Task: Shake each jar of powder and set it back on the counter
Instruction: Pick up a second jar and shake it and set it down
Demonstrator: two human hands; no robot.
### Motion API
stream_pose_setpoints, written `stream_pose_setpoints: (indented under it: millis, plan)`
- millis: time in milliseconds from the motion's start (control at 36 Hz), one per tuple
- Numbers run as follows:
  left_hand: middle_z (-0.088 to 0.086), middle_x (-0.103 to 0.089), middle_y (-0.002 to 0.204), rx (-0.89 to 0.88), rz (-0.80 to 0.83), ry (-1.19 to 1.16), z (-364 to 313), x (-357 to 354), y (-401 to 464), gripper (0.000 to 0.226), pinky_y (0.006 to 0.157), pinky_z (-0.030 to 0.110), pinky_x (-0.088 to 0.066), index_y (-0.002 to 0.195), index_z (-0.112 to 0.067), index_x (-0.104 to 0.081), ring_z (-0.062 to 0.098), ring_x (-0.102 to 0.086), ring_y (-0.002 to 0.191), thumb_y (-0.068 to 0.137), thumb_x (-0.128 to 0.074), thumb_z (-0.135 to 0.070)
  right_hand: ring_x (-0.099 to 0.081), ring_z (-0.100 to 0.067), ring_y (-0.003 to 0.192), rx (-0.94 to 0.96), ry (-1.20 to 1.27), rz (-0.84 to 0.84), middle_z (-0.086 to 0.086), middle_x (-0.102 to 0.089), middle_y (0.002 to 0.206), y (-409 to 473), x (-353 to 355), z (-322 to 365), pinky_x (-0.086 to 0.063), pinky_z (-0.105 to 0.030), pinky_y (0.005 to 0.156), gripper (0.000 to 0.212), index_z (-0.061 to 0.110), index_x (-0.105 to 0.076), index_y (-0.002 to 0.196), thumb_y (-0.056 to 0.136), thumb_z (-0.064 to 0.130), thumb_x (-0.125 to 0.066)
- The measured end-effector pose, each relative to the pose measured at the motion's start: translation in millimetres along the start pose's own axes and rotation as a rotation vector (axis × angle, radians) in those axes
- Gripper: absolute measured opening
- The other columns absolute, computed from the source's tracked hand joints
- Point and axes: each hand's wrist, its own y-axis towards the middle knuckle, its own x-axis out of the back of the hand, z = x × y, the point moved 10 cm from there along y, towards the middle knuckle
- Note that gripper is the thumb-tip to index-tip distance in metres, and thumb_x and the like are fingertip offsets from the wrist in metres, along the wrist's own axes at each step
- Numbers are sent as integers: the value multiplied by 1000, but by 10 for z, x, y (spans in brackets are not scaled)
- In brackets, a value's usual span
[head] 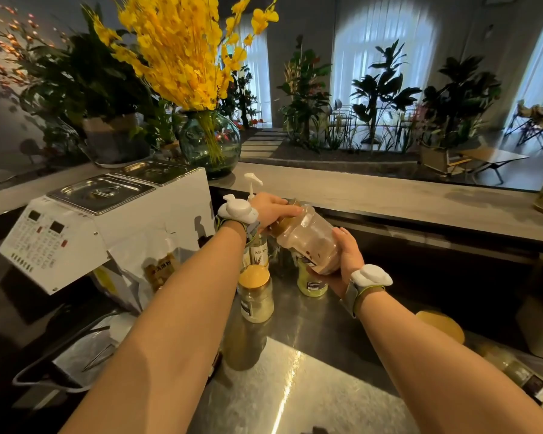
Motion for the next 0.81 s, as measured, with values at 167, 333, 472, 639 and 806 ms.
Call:
stream_pose_setpoints:
  millis: [167,333,472,639,806]
  plan:
    - [4,-66,120,-66,-46,-10,-93,20,-27,61,94,47,-54,129,-23,-64,26,-62,107,74,-75,-50,-61,-40,114,-52,-4,-29,-12,-62,130,-22,8,46,-61,-58,80,65,35,-55,135,76,60,-69]
    - [3,-61,124,-49,-32,-33,-92,-68,-1,59,100,44,-50,134,-21,-58,26,-57,113,82,-72,-45,-62,-38,110,-162,21,-33,-15,-67,114,-110,51,0,-57,-55,93,34,25,-64,105,92,56,-59]
    - [4,-61,123,118,51,-490,139,-342,-23,43,98,42,-51,123,-18,-58,30,-57,117,93,-56,-49,-63,-43,112,-177,120,-20,-18,-66,120,-117,173,-79,-55,-60,96,48,22,-66,111,91,64,-54]
    - [18,-49,139,367,262,-831,427,-937,-177,74,90,61,-44,138,-14,-41,44,-42,132,86,-55,-64,-63,-45,115,-178,148,-4,-20,-68,122,-78,231,-141,-50,-65,100,59,22,-68,123,88,68,-53]
    - [12,-62,120,374,160,-855,571,-1165,-74,49,90,57,-51,122,-15,-57,35,-56,112,85,-68,-45,-63,-33,119,-48,-497,-245,-12,-68,129,-42,664,102,-49,-44,104,49,16,-65,124,101,53,-41]
